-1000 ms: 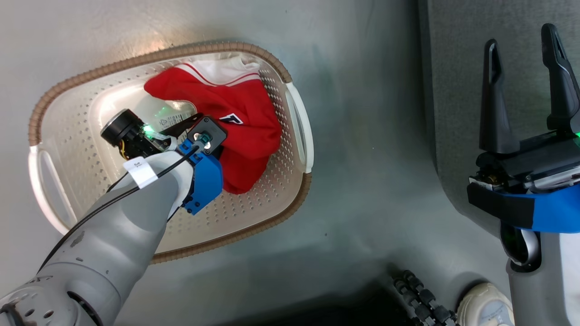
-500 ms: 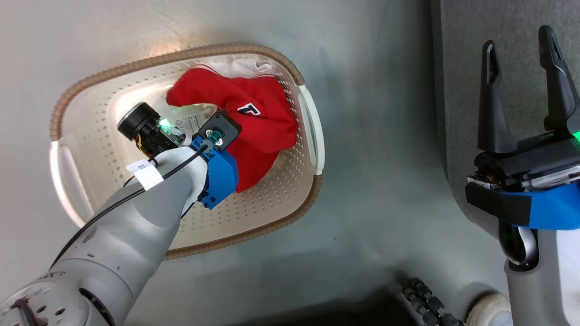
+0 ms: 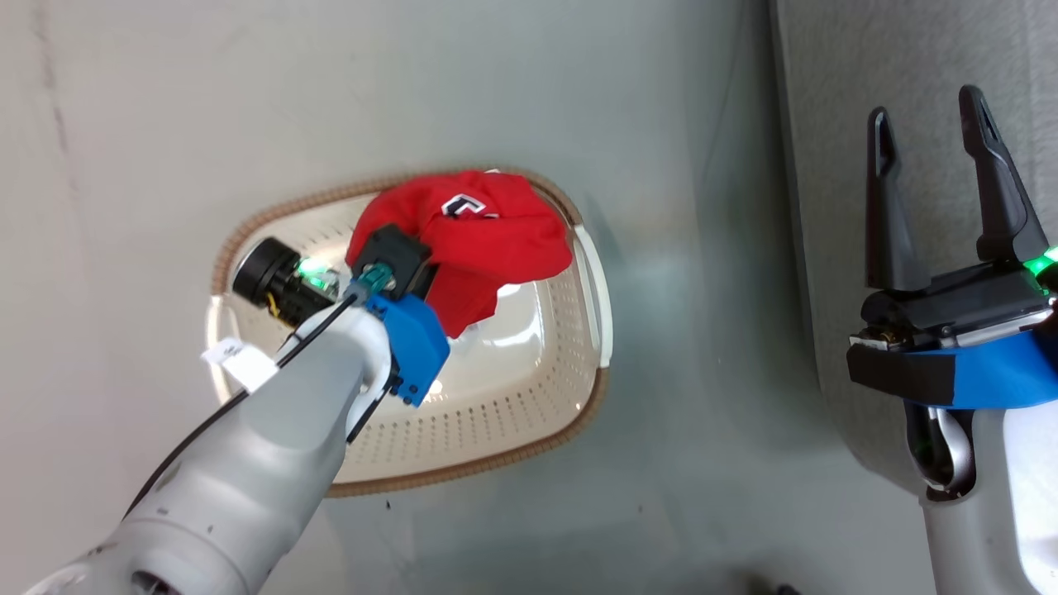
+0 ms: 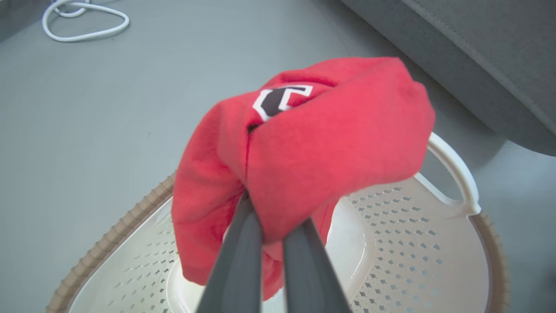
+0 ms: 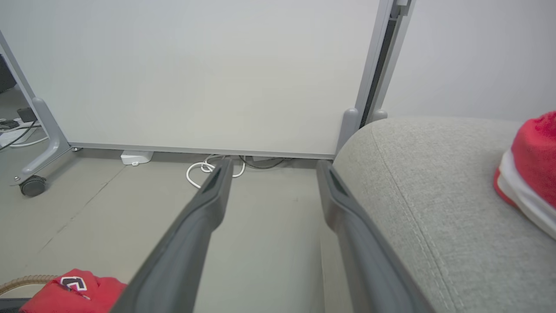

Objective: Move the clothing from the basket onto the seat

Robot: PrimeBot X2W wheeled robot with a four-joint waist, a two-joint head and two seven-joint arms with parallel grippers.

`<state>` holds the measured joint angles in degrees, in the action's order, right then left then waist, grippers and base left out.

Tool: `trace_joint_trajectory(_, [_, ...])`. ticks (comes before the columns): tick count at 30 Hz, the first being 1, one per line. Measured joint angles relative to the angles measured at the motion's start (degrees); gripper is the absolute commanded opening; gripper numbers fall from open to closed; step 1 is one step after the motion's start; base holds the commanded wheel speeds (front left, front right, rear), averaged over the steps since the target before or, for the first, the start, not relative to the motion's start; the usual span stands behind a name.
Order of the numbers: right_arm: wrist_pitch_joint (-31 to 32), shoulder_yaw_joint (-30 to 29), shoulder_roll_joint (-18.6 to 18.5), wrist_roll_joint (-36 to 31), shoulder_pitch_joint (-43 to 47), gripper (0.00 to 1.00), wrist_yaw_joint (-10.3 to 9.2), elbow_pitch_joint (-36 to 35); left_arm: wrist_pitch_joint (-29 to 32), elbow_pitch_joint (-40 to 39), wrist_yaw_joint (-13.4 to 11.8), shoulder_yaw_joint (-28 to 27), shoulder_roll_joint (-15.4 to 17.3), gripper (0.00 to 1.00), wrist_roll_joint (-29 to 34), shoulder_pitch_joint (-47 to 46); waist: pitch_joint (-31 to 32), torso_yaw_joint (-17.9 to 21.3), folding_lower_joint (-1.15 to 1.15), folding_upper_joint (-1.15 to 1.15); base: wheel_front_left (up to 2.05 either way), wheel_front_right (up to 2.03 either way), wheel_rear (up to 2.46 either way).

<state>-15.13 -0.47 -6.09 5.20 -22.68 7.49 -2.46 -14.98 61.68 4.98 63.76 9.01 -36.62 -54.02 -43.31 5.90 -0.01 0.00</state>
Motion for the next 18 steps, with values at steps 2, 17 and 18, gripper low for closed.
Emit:
trace_joint_trajectory(2, [0.0,0.0,-0.1,0.1,0.4,1.0,0.0,0.9,0.0,-1.5,-0.5,-1.5,0.9,0.0,0.8,1.6,2.2,-0.4,0.0,0.0,0.0,0.0,0.0])
trace_joint_trajectory(17, [0.0,-0.3,0.2,1.4,7.2,1.0,0.0,6.2,0.0,-16.1,-2.9,-17.0,3.9,0.0,7.7,15.1,20.2,-2.0,-0.01,0.0,0.0,0.0,0.0])
trace_joint_trajectory(18, [0.0,-0.5,0.1,1.5,7.7,1.0,0.0,6.4,0.0,-17.3,-3.0,-18.2,4.0,0.0,8.4,16.0,21.5,-2.1,-0.01,0.0,0.0,0.0,0.0])
